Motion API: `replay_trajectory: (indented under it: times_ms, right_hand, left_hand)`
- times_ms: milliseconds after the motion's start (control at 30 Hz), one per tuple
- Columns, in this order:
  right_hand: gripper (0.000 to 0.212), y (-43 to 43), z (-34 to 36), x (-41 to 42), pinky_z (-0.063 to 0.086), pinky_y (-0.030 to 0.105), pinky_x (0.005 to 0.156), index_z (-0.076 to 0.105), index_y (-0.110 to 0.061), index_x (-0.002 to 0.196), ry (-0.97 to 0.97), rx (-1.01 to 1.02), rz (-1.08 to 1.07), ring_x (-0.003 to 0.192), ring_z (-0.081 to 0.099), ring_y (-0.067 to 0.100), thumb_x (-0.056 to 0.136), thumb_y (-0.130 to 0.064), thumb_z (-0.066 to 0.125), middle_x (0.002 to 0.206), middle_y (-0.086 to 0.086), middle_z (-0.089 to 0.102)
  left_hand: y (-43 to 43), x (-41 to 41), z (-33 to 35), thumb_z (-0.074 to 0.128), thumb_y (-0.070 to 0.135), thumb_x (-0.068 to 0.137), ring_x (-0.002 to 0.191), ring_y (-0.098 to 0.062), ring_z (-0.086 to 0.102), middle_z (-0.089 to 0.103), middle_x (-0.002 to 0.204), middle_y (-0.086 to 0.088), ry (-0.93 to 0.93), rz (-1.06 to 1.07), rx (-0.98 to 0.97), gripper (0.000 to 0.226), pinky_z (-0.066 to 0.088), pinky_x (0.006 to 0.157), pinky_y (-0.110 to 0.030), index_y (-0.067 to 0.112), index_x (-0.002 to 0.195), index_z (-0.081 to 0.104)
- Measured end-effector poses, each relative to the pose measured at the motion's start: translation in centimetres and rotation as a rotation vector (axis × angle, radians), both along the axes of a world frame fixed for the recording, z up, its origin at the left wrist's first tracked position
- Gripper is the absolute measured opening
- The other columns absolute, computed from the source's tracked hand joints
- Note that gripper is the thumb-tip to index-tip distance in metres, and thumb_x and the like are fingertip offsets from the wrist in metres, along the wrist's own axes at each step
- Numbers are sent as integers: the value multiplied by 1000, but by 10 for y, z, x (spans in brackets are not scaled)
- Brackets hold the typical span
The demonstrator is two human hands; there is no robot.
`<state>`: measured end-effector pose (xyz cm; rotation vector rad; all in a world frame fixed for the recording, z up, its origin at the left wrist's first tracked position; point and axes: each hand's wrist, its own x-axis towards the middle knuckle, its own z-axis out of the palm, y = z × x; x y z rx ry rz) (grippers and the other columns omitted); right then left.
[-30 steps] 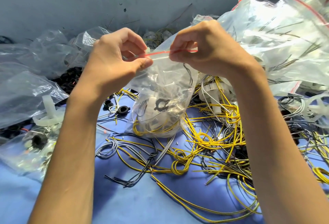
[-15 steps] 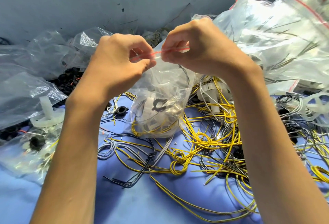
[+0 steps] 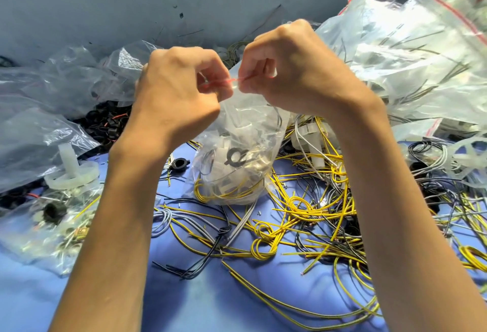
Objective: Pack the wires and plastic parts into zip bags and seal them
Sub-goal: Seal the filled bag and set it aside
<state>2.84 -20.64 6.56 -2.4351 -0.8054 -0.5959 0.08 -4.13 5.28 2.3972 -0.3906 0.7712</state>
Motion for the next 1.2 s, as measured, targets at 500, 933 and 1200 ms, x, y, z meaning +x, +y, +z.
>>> replay_trajectory:
  times_ms: [500,933,1200]
  right_hand:
    - [9,7,3,-3,51,39,73,73,-22,83,-9,-53,29,74,57,20,81,-17,66,72,-2,64]
    - [8,0,3,2,53,35,74,73,-27,83,55,37,-1,69,57,9,80,-21,70,74,-7,67]
    - [9,-5,8,-3,44,28,63,72,-29,82,11,20,15,59,49,5,81,-21,68,64,-12,57]
  left_hand:
    - [-3,-7,7,70,19,74,70,-22,60,67,74,2,8,36,37,13,54,74,-38,29,82,72]
    - [1,-5,8,71,8,78,53,9,52,60,65,19,67,32,-72,26,40,60,-5,33,74,66]
    - [-4,-10,12,68,13,80,59,-1,52,58,65,18,40,80,-20,20,41,68,-21,32,77,64]
